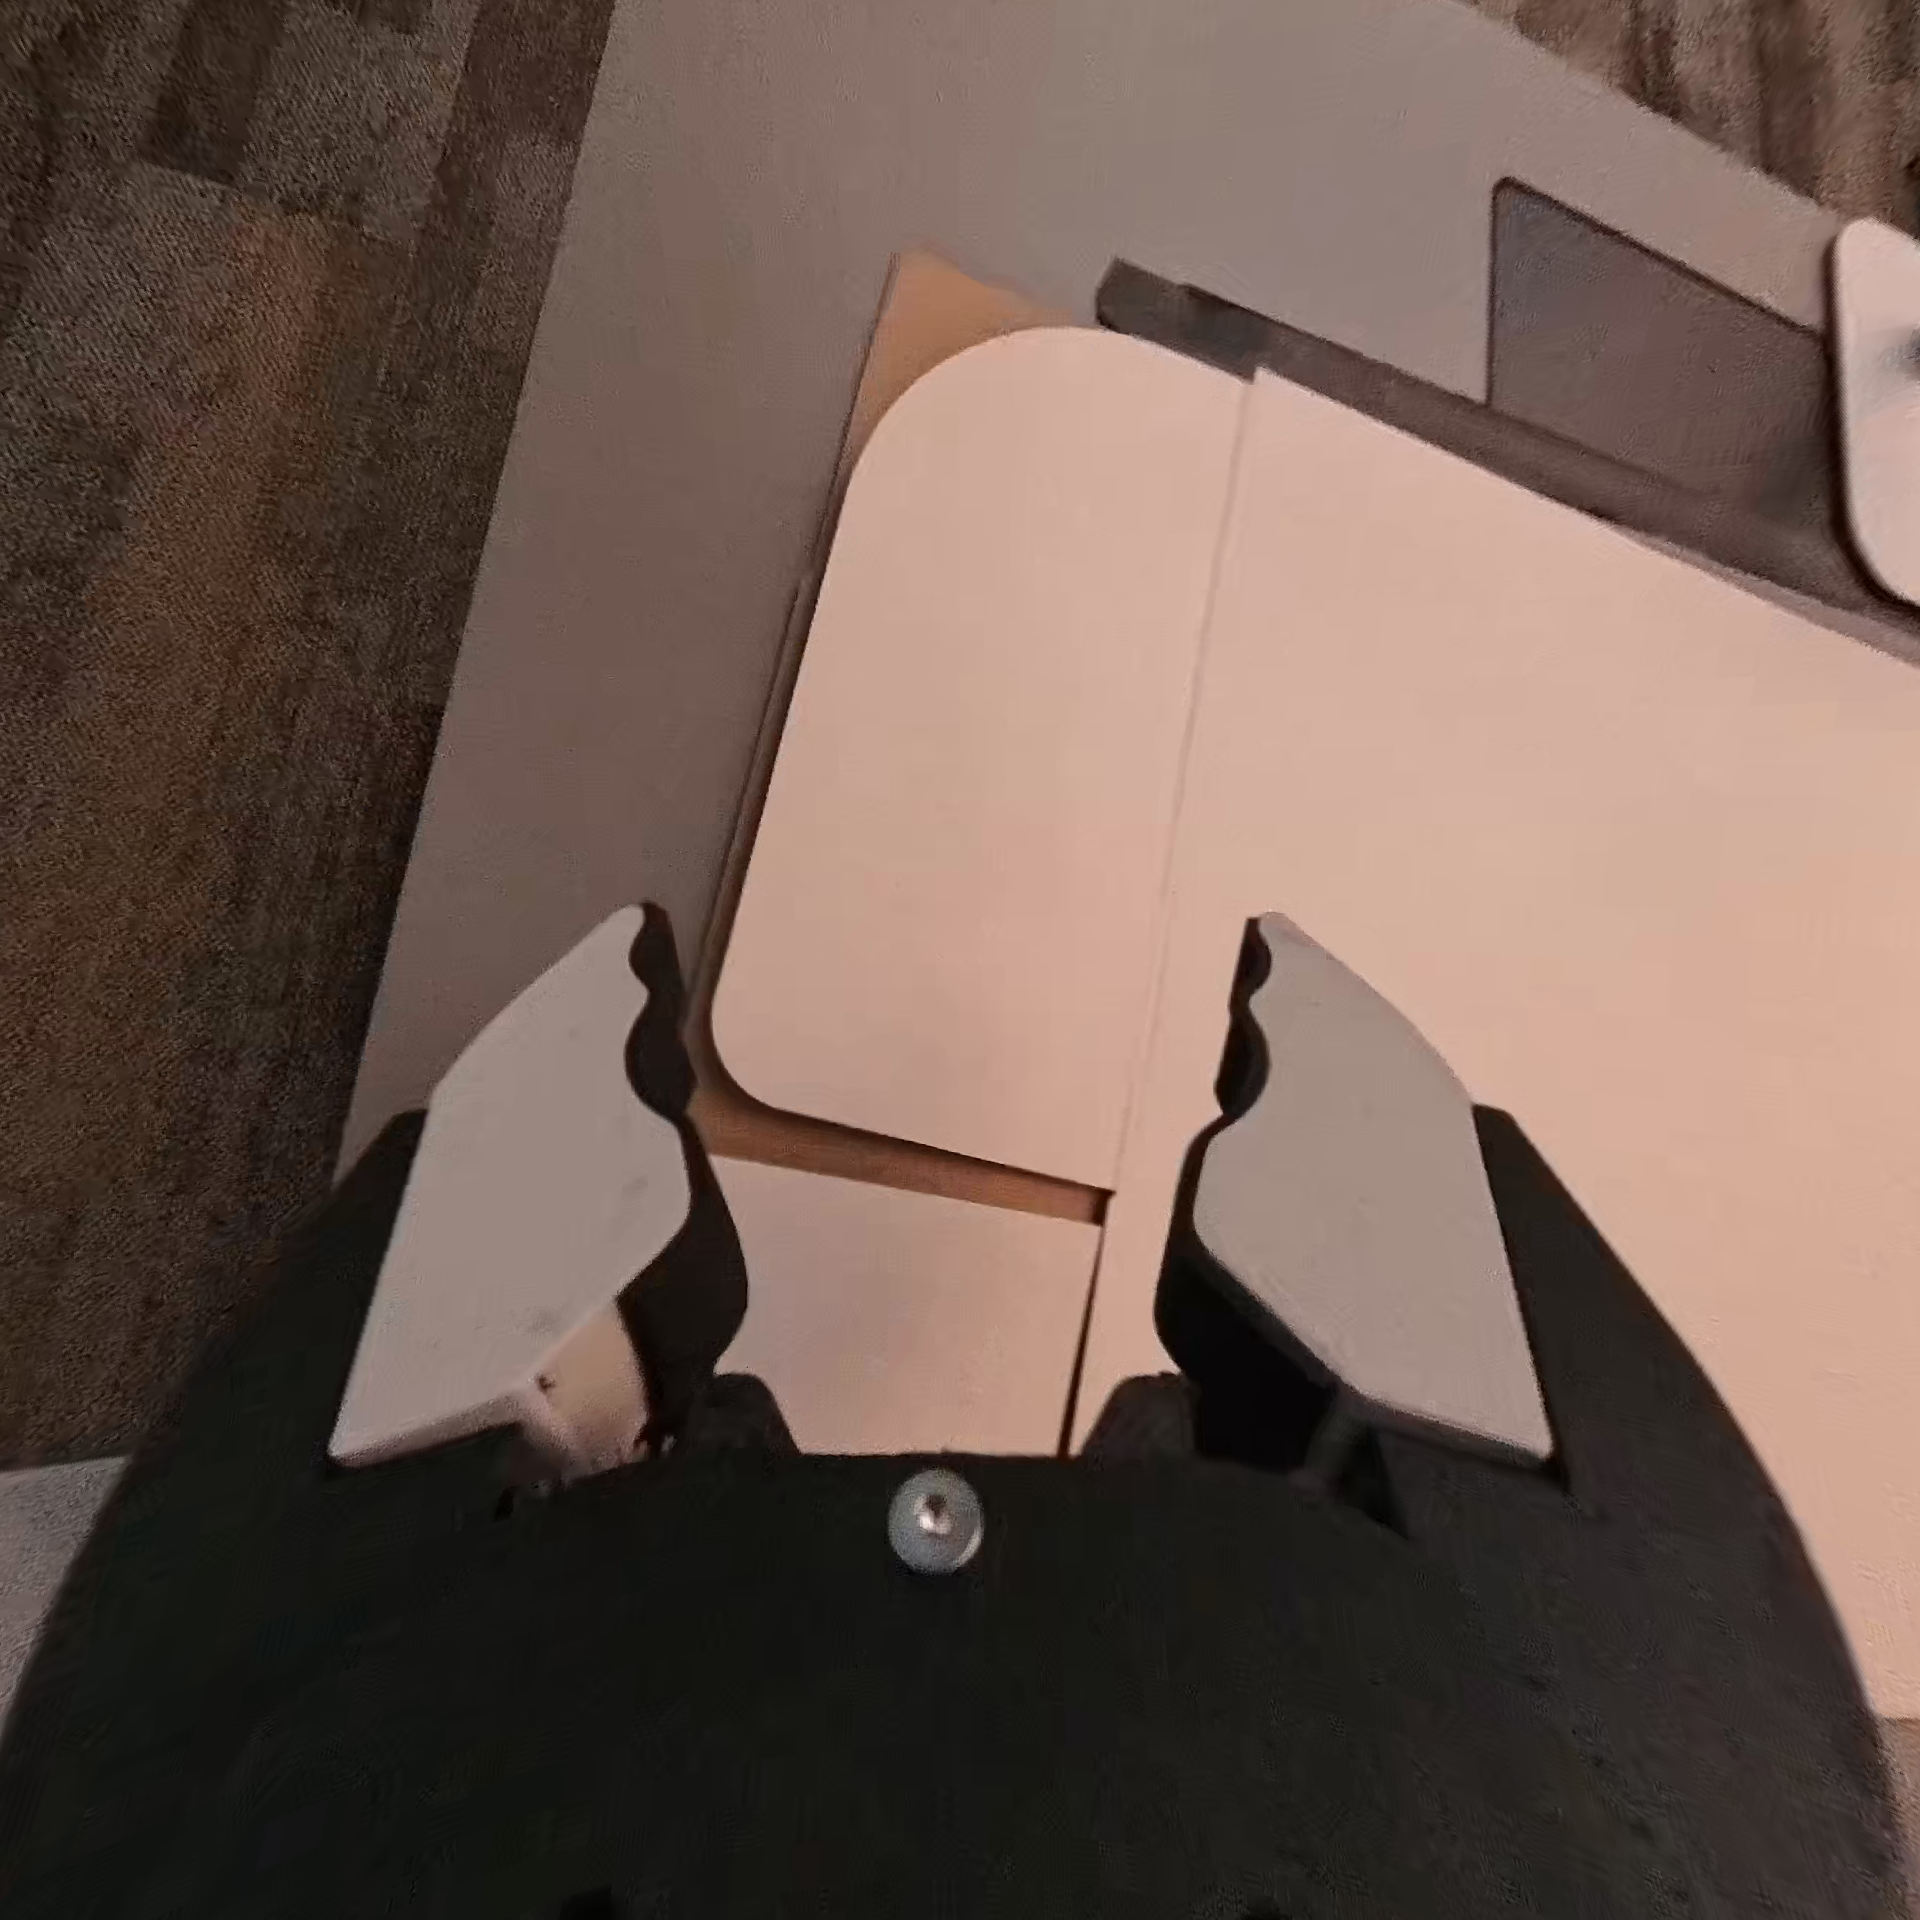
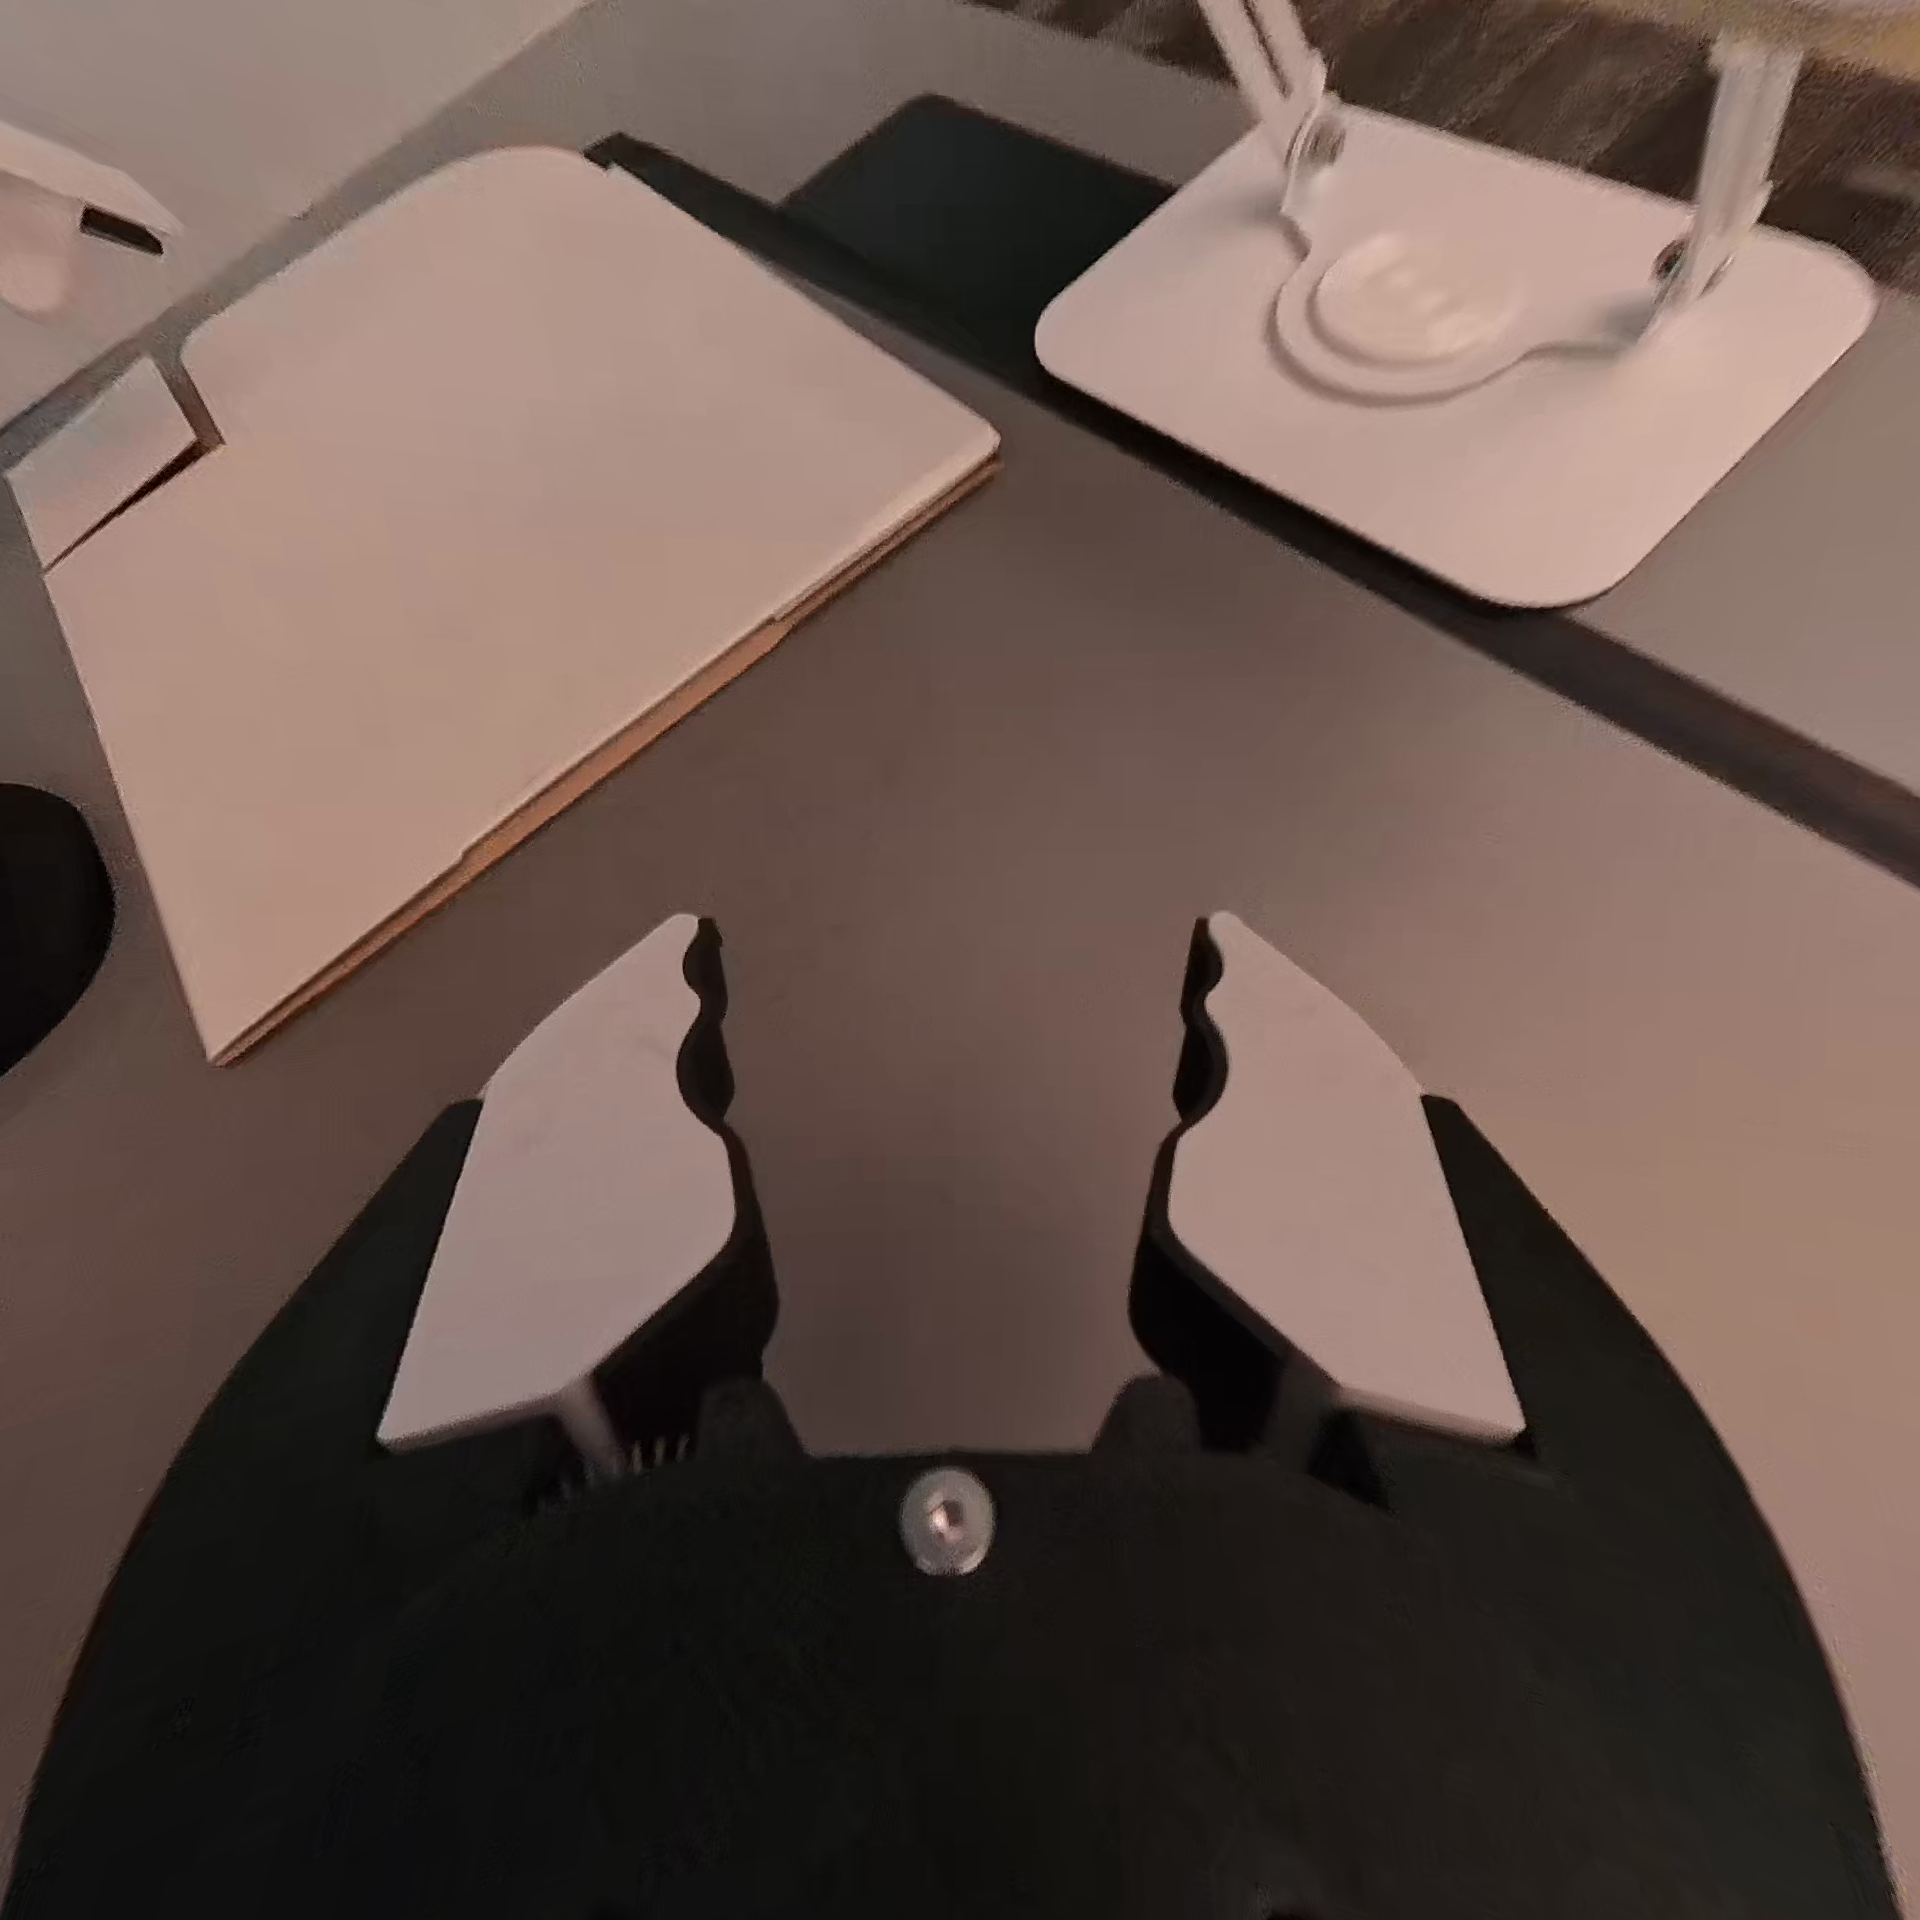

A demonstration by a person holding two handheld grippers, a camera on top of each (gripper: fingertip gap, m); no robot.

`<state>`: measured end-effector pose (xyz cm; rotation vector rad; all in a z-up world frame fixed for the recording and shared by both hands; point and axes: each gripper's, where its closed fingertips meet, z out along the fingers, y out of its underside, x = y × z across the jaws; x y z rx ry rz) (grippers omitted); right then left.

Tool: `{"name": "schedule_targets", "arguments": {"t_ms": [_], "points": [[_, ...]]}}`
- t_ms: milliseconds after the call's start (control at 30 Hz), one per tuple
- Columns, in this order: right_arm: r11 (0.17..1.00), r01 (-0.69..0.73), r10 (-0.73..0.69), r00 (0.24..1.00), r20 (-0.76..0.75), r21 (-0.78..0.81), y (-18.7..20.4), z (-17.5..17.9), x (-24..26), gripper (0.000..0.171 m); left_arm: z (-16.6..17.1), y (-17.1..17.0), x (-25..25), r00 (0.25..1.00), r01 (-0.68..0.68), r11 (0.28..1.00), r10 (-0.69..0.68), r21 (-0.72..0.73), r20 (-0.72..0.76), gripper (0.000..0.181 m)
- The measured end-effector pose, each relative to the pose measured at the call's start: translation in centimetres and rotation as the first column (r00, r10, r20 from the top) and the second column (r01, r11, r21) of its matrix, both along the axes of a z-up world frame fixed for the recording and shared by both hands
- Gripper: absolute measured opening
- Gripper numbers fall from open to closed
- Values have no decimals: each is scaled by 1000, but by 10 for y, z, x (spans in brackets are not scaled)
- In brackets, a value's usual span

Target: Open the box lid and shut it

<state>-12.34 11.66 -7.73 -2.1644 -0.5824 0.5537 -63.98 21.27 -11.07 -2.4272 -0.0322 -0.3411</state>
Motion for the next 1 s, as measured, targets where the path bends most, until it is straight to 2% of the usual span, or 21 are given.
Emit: {"name": "schedule_targets", "arguments": {"t_ms": [167, 333, 500, 600, 733, 900, 1000], "points": [[999, 17, -18, 999, -36, -28, 6, -16, 5, 85, -19, 16, -2, 997, 23, 999, -21, -32, 72, 97], [999, 22, -24, 997, -68, -30, 11, -22, 11, 84, -30, 14, 7, 997, 63, 994, -58, -89, 59, 92], [999, 2, -7, 992, -123, -41, 10, -20, 10, 84, -30, 1, 37, 980, 187, 972, -173, -146, 101, 75], [999, 7, -15, 988, -151, -54, 10, -20, 11, 83, -32, 1, 60, 964, 257, 954, -243, -154, 105, 59], [994, -25, 6, 985, -173, -109, 4, -26, 1, 83, -37, -8, 90, 931, 363, 909, -350, -205, 99, 36], [979, -26, -2, 991, -135, -202, -1, -45, -5, 84, -36, -23, 137, 866, 496, 837, -457, -232, 205, 29], [964, 4, -51, 984, -169, -266, -1, -50, -2, 86, -36, -29, 161, 828, 557, 797, -508, -233, 239, 27]]}}
